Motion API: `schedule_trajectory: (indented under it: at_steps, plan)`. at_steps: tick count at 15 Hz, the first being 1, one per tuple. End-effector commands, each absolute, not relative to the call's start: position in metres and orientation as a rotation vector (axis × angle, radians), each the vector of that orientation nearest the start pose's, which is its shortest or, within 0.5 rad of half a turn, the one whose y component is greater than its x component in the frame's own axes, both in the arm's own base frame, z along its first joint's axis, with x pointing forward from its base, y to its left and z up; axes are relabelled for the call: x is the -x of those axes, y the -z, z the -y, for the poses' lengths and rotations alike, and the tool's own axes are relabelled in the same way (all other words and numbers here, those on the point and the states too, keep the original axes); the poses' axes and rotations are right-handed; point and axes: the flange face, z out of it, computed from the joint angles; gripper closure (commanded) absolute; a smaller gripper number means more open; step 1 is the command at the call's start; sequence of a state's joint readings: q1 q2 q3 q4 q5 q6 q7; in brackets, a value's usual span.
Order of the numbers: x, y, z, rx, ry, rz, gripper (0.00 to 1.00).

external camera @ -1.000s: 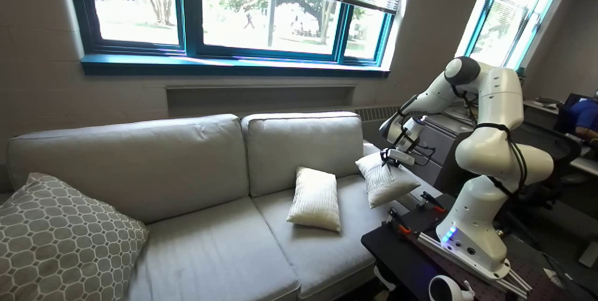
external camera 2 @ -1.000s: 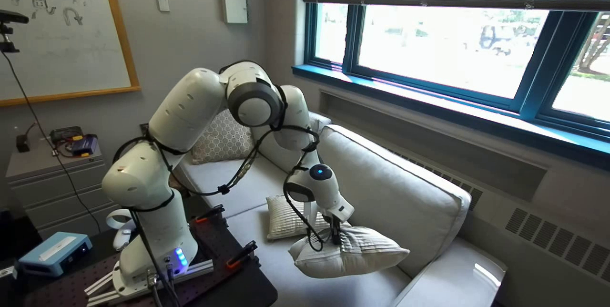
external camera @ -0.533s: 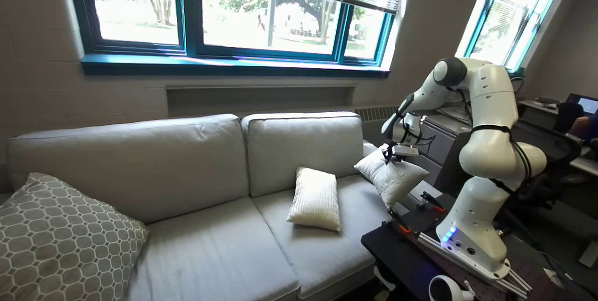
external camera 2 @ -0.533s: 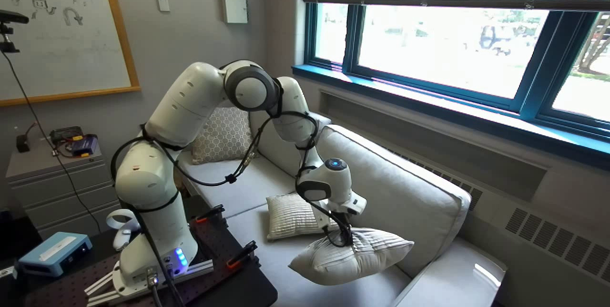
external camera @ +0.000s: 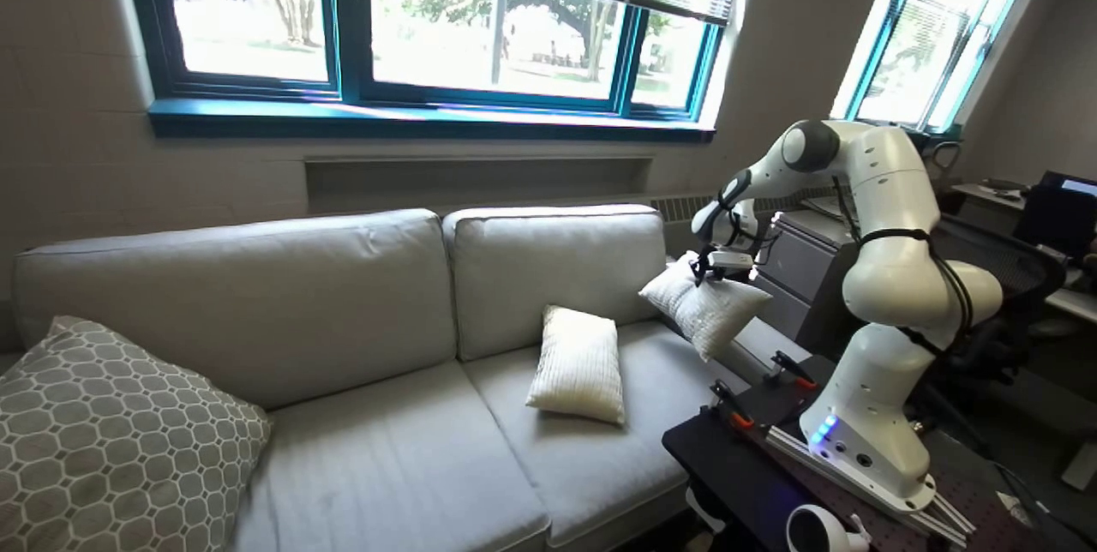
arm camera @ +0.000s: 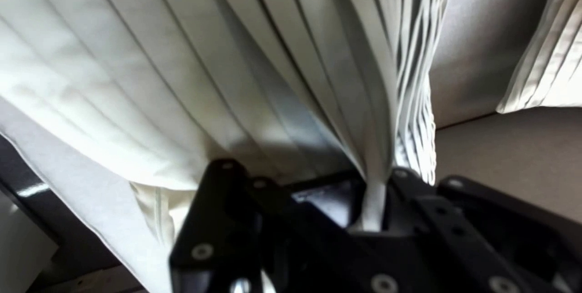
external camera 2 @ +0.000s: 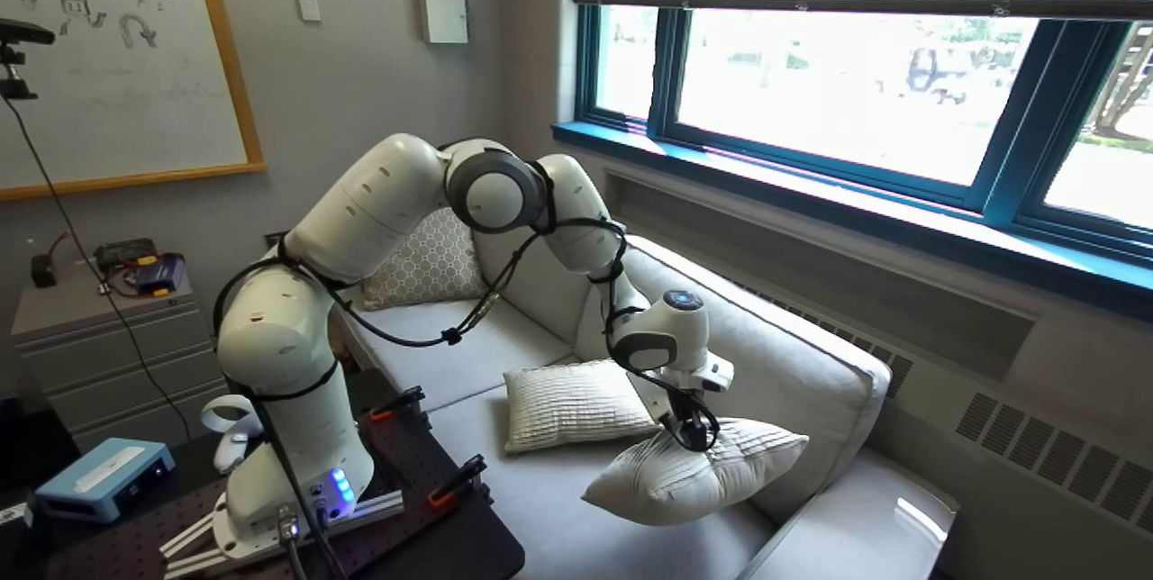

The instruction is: Arrange the two small pillows on the sofa

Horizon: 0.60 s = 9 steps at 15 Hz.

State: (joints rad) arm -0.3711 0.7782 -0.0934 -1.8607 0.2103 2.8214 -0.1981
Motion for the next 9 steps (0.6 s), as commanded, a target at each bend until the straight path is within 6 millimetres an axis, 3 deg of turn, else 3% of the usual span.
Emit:
schedule_trajectory:
  at_steps: [1, 5, 9]
  plan:
    - [-0.614, -0.091, 0.306, 3.090, 0.250, -0.645, 0.97]
    - [-0.636, -0.053, 0.317, 3.098, 0.150, -0.626, 0.97]
    - [-0.642, -0.031, 0.336, 3.096, 0.102, -0.647, 0.97]
